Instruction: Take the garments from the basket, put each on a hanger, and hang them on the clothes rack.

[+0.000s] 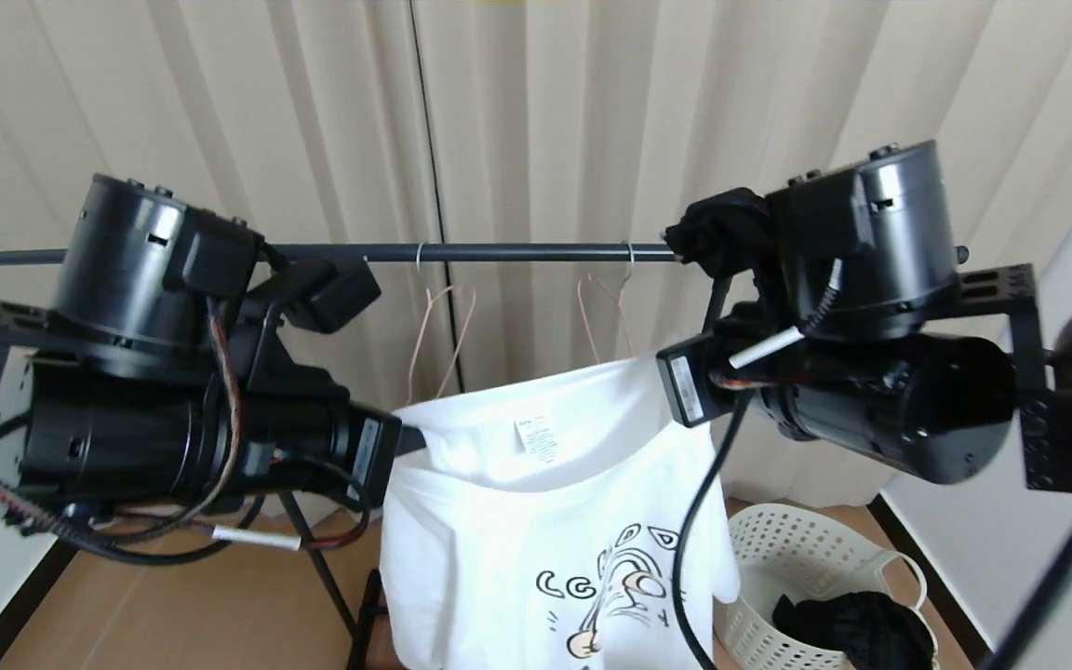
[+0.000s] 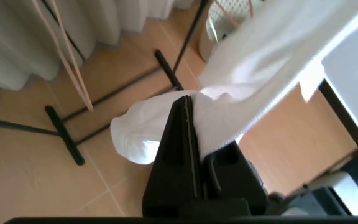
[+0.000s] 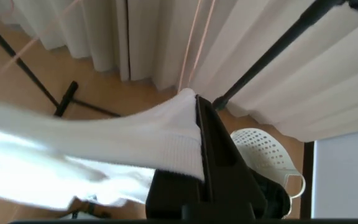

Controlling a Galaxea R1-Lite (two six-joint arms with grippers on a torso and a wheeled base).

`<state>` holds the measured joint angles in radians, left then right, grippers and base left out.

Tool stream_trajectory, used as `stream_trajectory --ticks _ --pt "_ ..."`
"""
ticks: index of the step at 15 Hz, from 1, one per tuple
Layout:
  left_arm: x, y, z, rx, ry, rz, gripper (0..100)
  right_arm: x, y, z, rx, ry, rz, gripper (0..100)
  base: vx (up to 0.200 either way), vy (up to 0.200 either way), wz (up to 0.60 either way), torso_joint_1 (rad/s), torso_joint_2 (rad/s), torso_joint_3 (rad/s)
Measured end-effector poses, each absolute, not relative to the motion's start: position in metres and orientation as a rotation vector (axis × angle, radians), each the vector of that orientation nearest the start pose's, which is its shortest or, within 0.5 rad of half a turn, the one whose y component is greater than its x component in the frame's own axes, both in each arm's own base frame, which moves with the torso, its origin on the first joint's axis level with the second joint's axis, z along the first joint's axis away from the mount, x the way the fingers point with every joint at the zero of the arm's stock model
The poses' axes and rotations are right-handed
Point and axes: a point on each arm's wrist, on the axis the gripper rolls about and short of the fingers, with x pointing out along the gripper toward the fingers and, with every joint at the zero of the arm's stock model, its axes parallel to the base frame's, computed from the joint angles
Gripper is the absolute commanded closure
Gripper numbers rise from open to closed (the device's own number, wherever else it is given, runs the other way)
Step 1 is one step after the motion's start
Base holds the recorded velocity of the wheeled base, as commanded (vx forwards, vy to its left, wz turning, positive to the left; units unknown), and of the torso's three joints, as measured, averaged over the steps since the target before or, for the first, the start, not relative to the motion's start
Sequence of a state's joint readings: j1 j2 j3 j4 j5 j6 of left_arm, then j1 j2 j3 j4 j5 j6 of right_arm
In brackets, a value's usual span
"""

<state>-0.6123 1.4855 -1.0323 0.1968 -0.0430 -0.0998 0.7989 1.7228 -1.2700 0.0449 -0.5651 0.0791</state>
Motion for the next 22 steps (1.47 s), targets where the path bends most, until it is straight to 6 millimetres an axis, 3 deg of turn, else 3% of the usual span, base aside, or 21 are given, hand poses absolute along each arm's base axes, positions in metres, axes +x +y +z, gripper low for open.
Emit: stream_trajectory --ticks 3,6,10,13,18,22 --pt "0.167 -0.154 0.216 0.113 0.711 -0.699 100 0.270 0.246 0.251 -0.184 0.344 0.175 100 0.000 0.000 0.00 0.000 0.00 0.000" --pt "0.151 -0.176 0.220 0.049 0.714 -0.781 100 0.290 0.261 0.250 -0.156 0.325 0.170 100 0.000 0.000 0.00 0.000 0.00 0.000" --pt "0.160 -0.211 0.227 -0.079 0.711 -0.807 100 0.293 0.278 0.241 -0.148 0.316 0.199 100 0.000 0.000 0.00 0.000 0.00 0.000" --pt "0.170 -0.222 0.224 -0.109 0.732 -0.776 100 0.295 0.283 0.235 -0.141 0.312 0.203 100 0.000 0.000 0.00 0.000 0.00 0.000" --pt "0.181 -0.205 0.228 -0.131 0.714 -0.704 100 0.302 0.262 0.236 -0.114 0.326 0.148 100 0.000 0.000 0.00 0.000 0.00 0.000" --pt "0.197 -0.178 0.225 -0.160 0.704 -0.590 100 0.287 0.237 0.231 -0.087 0.369 0.110 100 0.000 0.000 0.00 0.000 0.00 0.000"
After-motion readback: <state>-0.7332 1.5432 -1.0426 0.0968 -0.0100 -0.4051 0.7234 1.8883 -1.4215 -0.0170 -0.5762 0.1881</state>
